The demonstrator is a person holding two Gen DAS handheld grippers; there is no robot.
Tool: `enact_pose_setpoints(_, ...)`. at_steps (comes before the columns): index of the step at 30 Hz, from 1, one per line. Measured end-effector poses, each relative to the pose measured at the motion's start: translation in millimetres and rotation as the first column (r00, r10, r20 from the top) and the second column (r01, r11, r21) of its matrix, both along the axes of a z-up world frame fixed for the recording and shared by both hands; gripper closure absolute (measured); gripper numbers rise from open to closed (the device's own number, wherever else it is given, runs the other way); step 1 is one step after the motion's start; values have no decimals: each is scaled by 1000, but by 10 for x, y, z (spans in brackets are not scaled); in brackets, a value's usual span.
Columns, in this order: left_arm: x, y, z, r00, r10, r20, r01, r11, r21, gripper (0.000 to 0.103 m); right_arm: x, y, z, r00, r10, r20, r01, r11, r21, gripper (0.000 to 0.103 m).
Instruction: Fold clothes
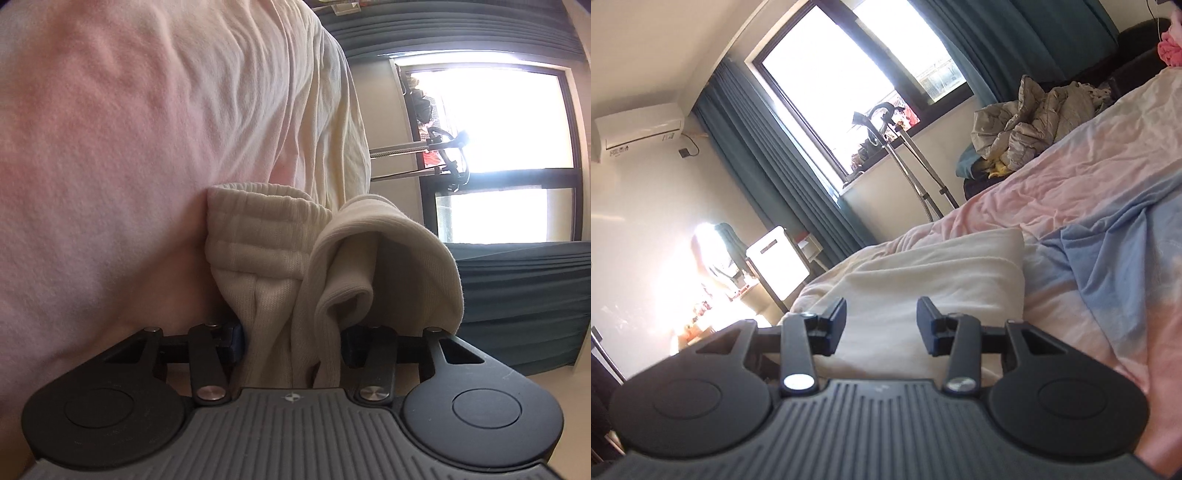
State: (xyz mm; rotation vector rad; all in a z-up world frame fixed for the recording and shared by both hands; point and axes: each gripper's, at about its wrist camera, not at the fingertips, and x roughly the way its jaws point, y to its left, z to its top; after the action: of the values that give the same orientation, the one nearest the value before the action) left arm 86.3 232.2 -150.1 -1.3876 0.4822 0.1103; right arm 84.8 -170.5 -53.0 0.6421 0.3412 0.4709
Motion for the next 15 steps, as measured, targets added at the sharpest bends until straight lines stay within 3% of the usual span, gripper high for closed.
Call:
enact_pose_setpoints(2, -36, -7, 9, 1000, -1, 5, 1, 1000, -4, 53, 57, -106, 35, 999, -30, -16, 31, 999, 40, 56)
enact_pose_setpoints(4, -55, -4, -16, 1000, 2, 8, -2, 1000, -20, 51, 222, -204, -84, 992, -63, -107, 69, 996, 53, 52)
enact_pose_setpoints(9, -99, -19, -57, 1000, 12, 21, -12, 999, -39, 46, 583, -466, -649, 933, -76, -352, 140, 977, 161, 51)
enact_pose_setpoints(15, -92, -108, -51, 999, 11, 31, -12, 1000, 13, 33, 872, -441, -881, 918, 37, -395, 76, 961, 266, 38)
